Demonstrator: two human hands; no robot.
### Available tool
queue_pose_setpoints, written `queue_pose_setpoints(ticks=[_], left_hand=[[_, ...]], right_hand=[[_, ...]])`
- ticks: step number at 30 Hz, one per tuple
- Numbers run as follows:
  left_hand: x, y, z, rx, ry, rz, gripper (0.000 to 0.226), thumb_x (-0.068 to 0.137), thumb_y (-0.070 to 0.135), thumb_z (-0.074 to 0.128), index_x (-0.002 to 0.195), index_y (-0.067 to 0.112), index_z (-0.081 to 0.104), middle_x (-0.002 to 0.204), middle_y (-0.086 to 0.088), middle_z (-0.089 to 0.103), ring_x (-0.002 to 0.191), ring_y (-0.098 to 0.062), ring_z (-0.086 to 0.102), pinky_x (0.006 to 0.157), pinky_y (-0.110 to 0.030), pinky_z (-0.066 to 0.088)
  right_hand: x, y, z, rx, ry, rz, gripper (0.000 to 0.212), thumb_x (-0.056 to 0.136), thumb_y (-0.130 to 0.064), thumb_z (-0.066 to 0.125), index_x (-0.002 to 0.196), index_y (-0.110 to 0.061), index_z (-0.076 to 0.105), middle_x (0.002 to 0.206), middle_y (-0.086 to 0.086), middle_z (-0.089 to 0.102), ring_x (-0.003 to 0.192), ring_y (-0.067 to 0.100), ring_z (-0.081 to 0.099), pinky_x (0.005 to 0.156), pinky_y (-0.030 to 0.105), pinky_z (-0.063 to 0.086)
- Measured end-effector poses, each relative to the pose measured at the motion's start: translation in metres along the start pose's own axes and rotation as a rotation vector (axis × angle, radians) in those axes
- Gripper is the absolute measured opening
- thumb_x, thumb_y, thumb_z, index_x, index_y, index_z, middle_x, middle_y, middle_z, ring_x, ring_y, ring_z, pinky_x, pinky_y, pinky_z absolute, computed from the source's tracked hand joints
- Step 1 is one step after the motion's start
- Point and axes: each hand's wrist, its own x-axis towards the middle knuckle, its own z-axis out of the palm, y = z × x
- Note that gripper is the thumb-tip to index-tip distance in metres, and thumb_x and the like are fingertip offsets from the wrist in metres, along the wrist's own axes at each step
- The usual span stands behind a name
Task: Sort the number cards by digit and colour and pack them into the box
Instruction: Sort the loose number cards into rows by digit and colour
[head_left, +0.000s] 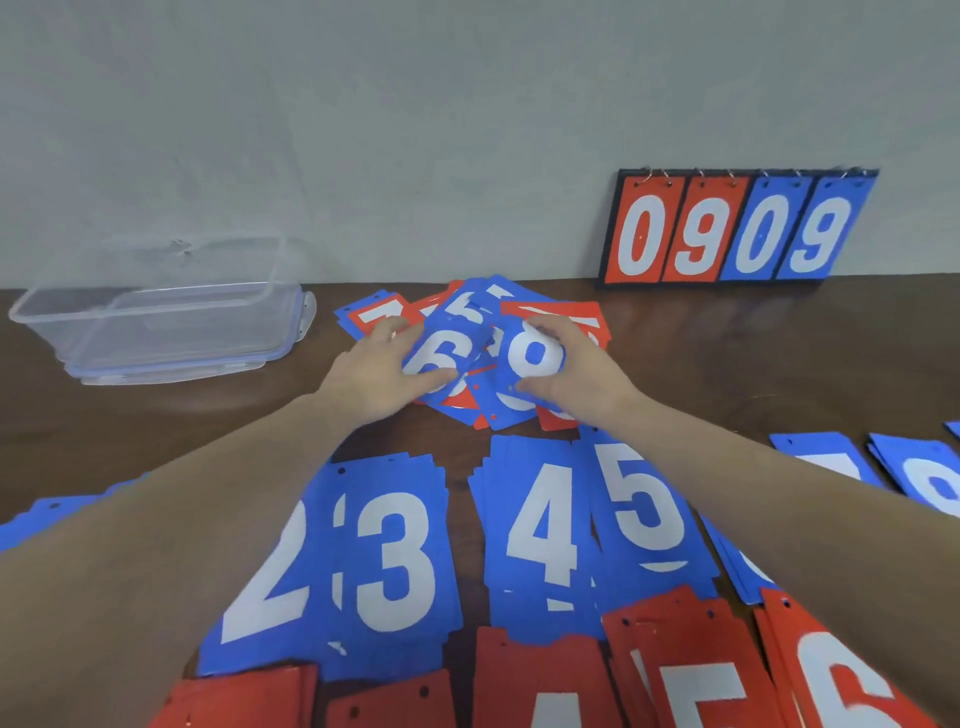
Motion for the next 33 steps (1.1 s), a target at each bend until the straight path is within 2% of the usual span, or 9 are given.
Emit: queue_pose_setpoints(ticks=[4,9,15,19,23,25,28,30,33], left_hand=[[0.003,0.014,0.002,0.147,-0.056,-0.116,0.097,0.082,0.081,0.051,0.155,0.021,0.031,0.161,-0.001,0.028,0.145,-0.029,0.031,0.112,-0.051,0.032],[0.001,0.026,0.000,0.083,-0.070,-0.213,0.092,0.082,0.074,0.061,0.155,0.025,0.032,0.159,-0.003,0.028,0.146,-0.032,0.025,0.114,-0.052,0.027],[0.006,0.034,-0.006,-0.034,-0.077,-0.348,0.105,0.072,0.066,0.078,0.151,0.014,0.031,0.153,-0.013,0.033,0.140,-0.037,0.035,0.108,-0.047,0.039],[0.001,0.037,-0.011,-0.125,-0.093,-0.404,0.104,0.069,0.060,0.084,0.145,0.008,0.036,0.143,-0.012,0.045,0.132,-0.033,0.045,0.103,-0.043,0.047],[-0.011,0.037,-0.010,-0.407,0.013,-0.387,0.070,0.086,0.024,0.080,0.139,0.010,0.037,0.115,-0.003,0.047,0.102,-0.021,0.048,0.079,-0.032,0.042],[-0.016,0.034,-0.008,-0.484,0.086,-0.365,0.054,0.091,0.016,0.073,0.132,0.014,0.039,0.111,-0.003,0.048,0.096,-0.020,0.049,0.072,-0.031,0.043],[-0.024,0.034,-0.010,-0.605,0.149,-0.361,0.037,0.097,0.012,0.063,0.127,0.016,0.041,0.108,-0.001,0.050,0.094,-0.019,0.051,0.062,-0.025,0.043],[-0.029,0.033,-0.013,-0.757,0.169,-0.382,0.029,0.098,0.008,0.059,0.120,0.017,0.042,0.113,-0.001,0.055,0.098,-0.019,0.058,0.066,-0.025,0.049],[-0.042,0.035,-0.015,-0.899,0.162,-0.344,0.031,0.094,0.002,0.060,0.115,0.020,0.045,0.114,-0.001,0.065,0.107,-0.023,0.066,0.092,-0.042,0.057]], right_hand=[[0.000,0.000,-0.003,-0.020,-0.017,0.102,0.079,0.084,-0.019,0.081,0.148,-0.037,0.039,0.148,0.002,0.043,0.122,0.022,0.054,0.068,0.016,0.048],[-0.005,0.001,-0.005,-0.022,0.021,0.090,0.079,0.088,-0.007,0.075,0.150,-0.036,0.035,0.153,0.004,0.038,0.125,0.021,0.052,0.066,0.013,0.048],[-0.015,-0.003,-0.008,0.015,0.131,0.004,0.095,0.090,0.004,0.066,0.159,-0.034,0.013,0.168,-0.002,0.006,0.153,0.017,0.017,0.086,0.015,0.047],[-0.018,-0.004,-0.005,0.089,0.041,0.094,0.098,0.091,0.000,0.070,0.157,-0.042,0.011,0.155,-0.001,0.038,0.128,0.020,0.054,0.054,0.013,0.054],[-0.022,-0.004,-0.003,0.151,0.028,0.157,0.094,0.092,-0.002,0.067,0.155,-0.048,0.013,0.144,-0.001,0.051,0.097,0.015,0.065,0.079,0.046,0.063],[-0.026,-0.006,-0.004,0.213,0.041,0.165,0.087,0.095,-0.001,0.063,0.154,-0.045,0.019,0.145,-0.003,0.050,0.094,0.012,0.064,0.080,0.044,0.063],[-0.033,-0.011,-0.010,0.280,0.069,0.197,0.076,0.096,-0.005,0.063,0.151,-0.043,0.027,0.141,-0.005,0.053,0.110,0.016,0.062,0.071,0.033,0.064],[-0.040,-0.014,-0.016,0.313,0.076,0.220,0.064,0.098,-0.009,0.062,0.147,-0.039,0.035,0.134,-0.007,0.058,0.108,0.014,0.063,0.066,0.027,0.059],[-0.054,-0.016,-0.028,0.329,0.099,0.239,0.033,0.099,-0.015,0.057,0.128,-0.031,0.055,0.124,-0.006,0.066,0.104,0.016,0.067,0.075,0.032,0.059]])
